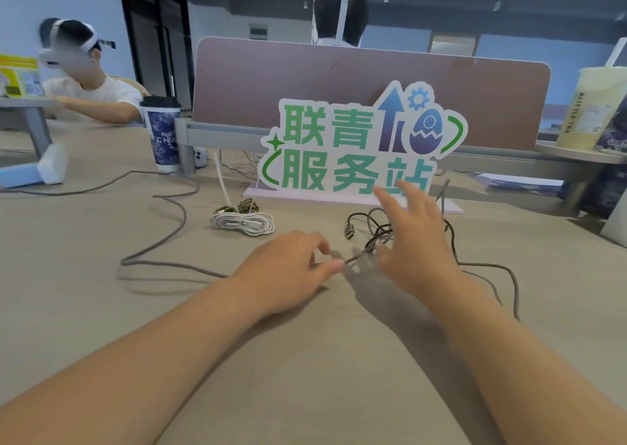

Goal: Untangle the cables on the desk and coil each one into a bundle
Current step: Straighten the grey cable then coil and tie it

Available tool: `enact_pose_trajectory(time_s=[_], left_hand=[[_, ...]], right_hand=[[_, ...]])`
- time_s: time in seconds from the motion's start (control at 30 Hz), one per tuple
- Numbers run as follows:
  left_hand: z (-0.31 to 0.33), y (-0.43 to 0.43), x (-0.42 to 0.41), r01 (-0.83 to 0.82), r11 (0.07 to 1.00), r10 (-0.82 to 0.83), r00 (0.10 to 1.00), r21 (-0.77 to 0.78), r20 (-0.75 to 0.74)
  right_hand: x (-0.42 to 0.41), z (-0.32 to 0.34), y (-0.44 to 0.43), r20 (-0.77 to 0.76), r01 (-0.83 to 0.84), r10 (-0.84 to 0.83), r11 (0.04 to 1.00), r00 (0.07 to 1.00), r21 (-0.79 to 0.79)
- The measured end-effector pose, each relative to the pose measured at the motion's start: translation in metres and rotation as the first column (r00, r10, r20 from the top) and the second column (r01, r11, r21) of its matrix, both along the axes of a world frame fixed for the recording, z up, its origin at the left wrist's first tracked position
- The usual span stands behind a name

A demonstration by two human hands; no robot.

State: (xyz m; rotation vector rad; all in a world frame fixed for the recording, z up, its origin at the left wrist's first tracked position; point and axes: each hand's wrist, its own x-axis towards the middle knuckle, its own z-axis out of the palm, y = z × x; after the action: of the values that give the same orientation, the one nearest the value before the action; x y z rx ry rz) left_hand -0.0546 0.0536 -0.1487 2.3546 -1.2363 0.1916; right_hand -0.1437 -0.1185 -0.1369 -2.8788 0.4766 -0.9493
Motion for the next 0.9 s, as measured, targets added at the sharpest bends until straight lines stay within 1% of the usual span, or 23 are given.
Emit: enact_pose_trajectory(time_s=[0.07,0.1,0.17,0.23,0.27,0.33,0.4,0.47,0.53,0.6,0.63,0.67,0.73,0.77,0.9], left_hand=[[-0.003,-0.006,-0.011,0.024,0.997,-0.028,0.998,0.069,0.063],[-0.005,-0.008,-0.013,0.022,0.995,-0.03,0.996,0.094,0.084],[-0.008,-0.011,-0.012,0.011,0.994,-0.02,0.996,0.11,0.084],[-0.009,-0.01,-0.007,0.019,0.997,-0.025,0.996,0.074,0.082],[-0.008,-0.009,-0.006,0.03,1.0,-0.03,0.996,0.011,0.081],[-0.002,-0.006,-0.005,0.021,0.974,-0.012,0.999,-0.227,0.042],[0.011,0.0,-0.002,-0.051,0.879,0.051,0.999,-0.475,-0.014],[0.024,0.009,0.004,-0.166,0.78,0.16,0.985,-0.603,-0.063],[0.031,0.016,0.014,-0.256,0.717,0.241,0.964,-0.648,-0.115],[0.03,0.021,0.02,-0.303,0.72,0.288,0.949,-0.625,-0.129],[0.029,0.022,0.021,-0.32,0.724,0.307,0.943,-0.611,-0.13],[0.028,0.022,0.021,-0.329,0.722,0.317,0.939,-0.609,-0.131],[0.029,0.02,0.02,-0.326,0.71,0.32,0.939,-0.624,-0.127],[0.03,0.019,0.018,-0.321,0.708,0.32,0.94,-0.629,-0.119],[0.029,0.018,0.017,-0.285,0.735,0.313,0.948,-0.615,-0.066]], right_hand=[[0.002,-0.004,0.008,-0.051,-0.212,0.215,0.975,0.975,0.061],[0.002,-0.006,0.01,-0.089,-0.271,0.278,0.959,0.956,0.083],[0.003,-0.01,0.012,-0.128,-0.317,0.329,0.943,0.936,0.105],[0.004,-0.01,0.011,-0.149,-0.324,0.336,0.941,0.93,0.098],[0.004,-0.01,0.01,-0.162,-0.313,0.323,0.946,0.932,0.084],[0.006,-0.009,0.005,-0.123,-0.25,0.262,0.963,0.957,0.102],[0.004,-0.004,-0.004,-0.002,-0.161,0.165,0.963,0.986,0.215],[0.001,0.0,-0.015,0.09,-0.091,0.066,0.948,0.994,0.305],[-0.003,0.003,-0.023,0.069,-0.047,0.025,0.94,0.997,0.337],[-0.007,0.002,-0.027,0.056,-0.04,0.022,0.942,0.998,0.332],[-0.007,0.002,-0.029,0.096,-0.046,0.017,0.952,0.995,0.303],[-0.008,0.001,-0.032,0.169,-0.046,0.0,0.962,0.986,0.268],[-0.011,0.004,-0.036,0.324,-0.02,-0.053,0.975,0.944,0.219],[-0.012,0.004,-0.038,0.365,0.005,-0.083,0.977,0.927,0.211],[-0.013,0.003,-0.044,0.373,0.139,-0.222,0.961,0.901,0.238]])
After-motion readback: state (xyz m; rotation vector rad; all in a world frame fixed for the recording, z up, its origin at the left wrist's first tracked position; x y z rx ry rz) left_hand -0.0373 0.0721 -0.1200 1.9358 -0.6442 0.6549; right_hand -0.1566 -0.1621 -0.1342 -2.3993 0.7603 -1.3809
